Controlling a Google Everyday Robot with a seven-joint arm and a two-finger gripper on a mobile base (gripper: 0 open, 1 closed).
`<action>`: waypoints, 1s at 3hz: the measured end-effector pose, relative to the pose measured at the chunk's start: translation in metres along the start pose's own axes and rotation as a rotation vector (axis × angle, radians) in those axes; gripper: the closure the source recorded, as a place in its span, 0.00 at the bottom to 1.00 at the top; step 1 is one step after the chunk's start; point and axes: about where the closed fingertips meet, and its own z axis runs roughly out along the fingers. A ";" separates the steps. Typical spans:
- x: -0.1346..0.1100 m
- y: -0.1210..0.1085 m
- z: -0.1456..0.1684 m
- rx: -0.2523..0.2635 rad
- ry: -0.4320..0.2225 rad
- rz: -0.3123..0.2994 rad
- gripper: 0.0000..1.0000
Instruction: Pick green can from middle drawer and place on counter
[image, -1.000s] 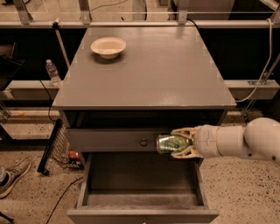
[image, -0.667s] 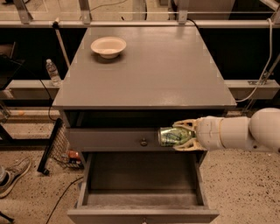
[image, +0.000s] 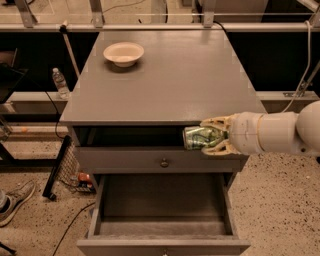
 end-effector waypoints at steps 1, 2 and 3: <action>-0.014 -0.030 -0.011 0.015 0.010 -0.077 1.00; -0.014 -0.030 -0.011 0.015 0.010 -0.077 1.00; -0.024 -0.054 -0.018 0.034 0.013 -0.133 1.00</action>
Offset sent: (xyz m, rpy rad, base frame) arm 0.0079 0.0056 0.0295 -0.0364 -0.0540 0.0285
